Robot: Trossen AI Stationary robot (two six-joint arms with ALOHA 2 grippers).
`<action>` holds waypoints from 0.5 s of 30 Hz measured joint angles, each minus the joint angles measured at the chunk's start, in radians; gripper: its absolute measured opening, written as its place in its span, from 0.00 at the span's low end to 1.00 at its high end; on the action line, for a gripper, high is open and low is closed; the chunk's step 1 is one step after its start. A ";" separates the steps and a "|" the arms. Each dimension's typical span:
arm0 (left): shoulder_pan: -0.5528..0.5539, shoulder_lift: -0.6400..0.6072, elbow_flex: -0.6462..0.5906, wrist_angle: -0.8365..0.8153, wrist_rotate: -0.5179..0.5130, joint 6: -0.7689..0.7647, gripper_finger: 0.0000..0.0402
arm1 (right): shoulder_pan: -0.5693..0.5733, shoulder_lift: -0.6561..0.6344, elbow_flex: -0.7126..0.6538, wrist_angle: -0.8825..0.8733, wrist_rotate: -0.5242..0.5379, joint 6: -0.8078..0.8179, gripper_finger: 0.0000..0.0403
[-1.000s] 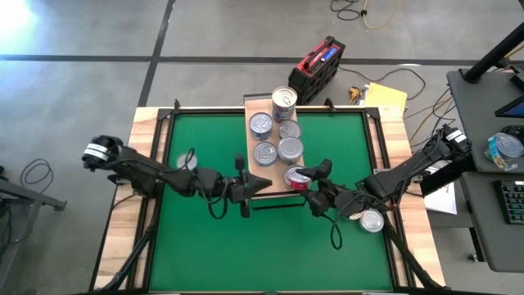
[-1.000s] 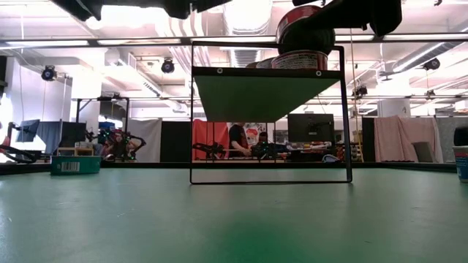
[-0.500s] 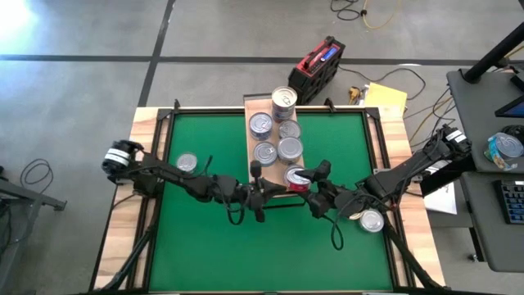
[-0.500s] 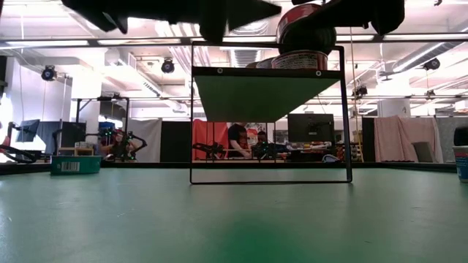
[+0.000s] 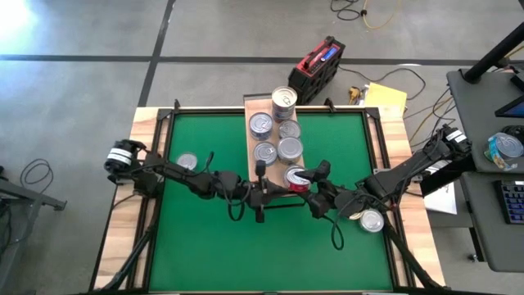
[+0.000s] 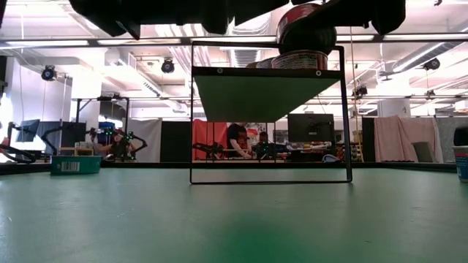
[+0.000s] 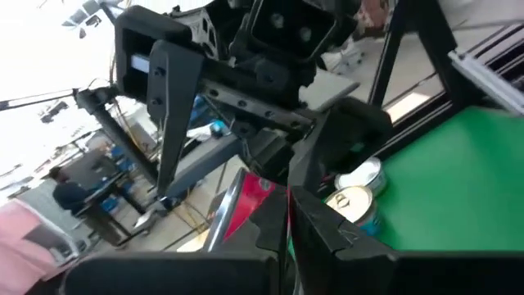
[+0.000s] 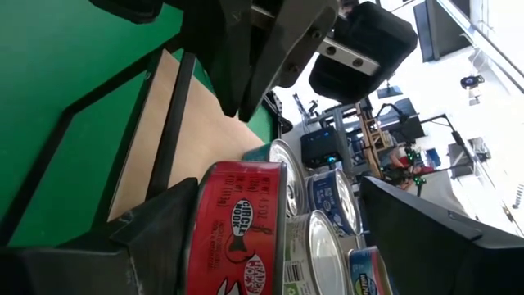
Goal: Stack canned seafood by type on shelf
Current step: Stack the red tuna can on top of the red tuna can on the shelf
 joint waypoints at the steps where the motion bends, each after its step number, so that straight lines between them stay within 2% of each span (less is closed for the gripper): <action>1: 0.002 0.001 0.001 0.003 0.007 -0.005 0.00 | 0.000 0.000 0.000 0.000 -0.001 0.000 0.81; 7: 0.010 0.062 0.043 -0.004 0.006 -0.014 0.00 | 0.000 0.000 0.000 0.000 -0.002 0.000 0.84; 15: 0.013 0.086 0.066 -0.004 -0.088 -0.014 0.00 | 0.000 0.000 0.000 -0.001 -0.006 0.000 0.82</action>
